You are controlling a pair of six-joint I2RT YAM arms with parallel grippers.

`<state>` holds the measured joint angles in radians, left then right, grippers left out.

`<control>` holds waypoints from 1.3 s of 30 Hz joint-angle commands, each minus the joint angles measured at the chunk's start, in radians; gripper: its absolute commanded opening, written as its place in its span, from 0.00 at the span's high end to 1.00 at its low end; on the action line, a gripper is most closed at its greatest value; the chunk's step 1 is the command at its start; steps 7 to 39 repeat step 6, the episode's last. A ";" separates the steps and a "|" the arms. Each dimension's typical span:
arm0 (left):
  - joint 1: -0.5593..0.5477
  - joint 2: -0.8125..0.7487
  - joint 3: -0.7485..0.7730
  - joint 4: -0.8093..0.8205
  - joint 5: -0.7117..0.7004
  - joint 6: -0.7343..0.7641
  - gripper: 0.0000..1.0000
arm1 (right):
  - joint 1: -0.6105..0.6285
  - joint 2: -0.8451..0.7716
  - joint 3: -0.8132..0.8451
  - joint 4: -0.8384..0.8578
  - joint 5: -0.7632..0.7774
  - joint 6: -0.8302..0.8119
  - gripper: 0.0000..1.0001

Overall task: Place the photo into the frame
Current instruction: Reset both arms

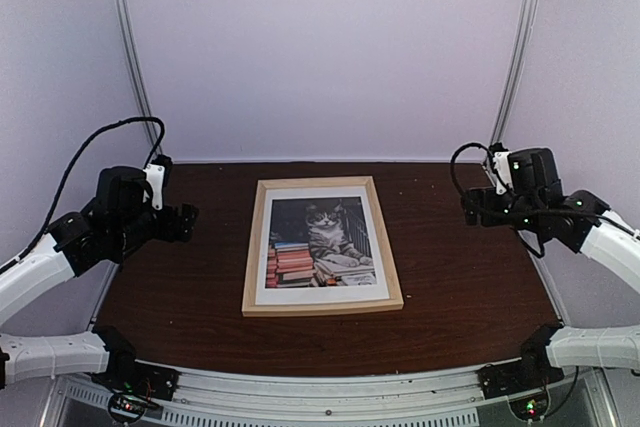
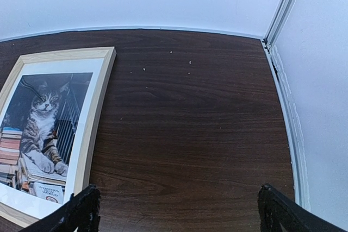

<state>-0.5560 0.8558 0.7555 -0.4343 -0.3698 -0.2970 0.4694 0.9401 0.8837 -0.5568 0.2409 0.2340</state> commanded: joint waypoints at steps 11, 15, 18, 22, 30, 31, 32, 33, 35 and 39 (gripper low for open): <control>0.007 0.000 0.007 0.049 0.018 0.004 0.02 | -0.005 -0.031 -0.029 0.019 0.000 0.010 0.00; 0.007 0.000 0.007 0.049 0.018 0.004 0.02 | -0.005 -0.031 -0.029 0.019 0.000 0.010 0.00; 0.007 0.000 0.007 0.049 0.018 0.004 0.02 | -0.005 -0.031 -0.029 0.019 0.000 0.010 0.00; 0.007 0.000 0.007 0.049 0.018 0.004 0.02 | -0.005 -0.031 -0.029 0.019 0.000 0.010 0.00; 0.007 0.000 0.007 0.049 0.018 0.004 0.02 | -0.005 -0.031 -0.029 0.019 0.000 0.010 0.00; 0.007 0.000 0.007 0.049 0.018 0.004 0.02 | -0.005 -0.031 -0.029 0.019 0.000 0.010 0.00; 0.007 0.000 0.007 0.049 0.018 0.004 0.02 | -0.005 -0.031 -0.029 0.019 0.000 0.010 0.00; 0.007 0.000 0.007 0.049 0.018 0.004 0.02 | -0.005 -0.031 -0.029 0.019 0.000 0.010 0.00; 0.007 0.000 0.007 0.049 0.018 0.004 0.02 | -0.005 -0.031 -0.029 0.019 0.000 0.010 0.00; 0.007 0.000 0.007 0.049 0.018 0.004 0.02 | -0.005 -0.031 -0.029 0.019 0.000 0.010 0.00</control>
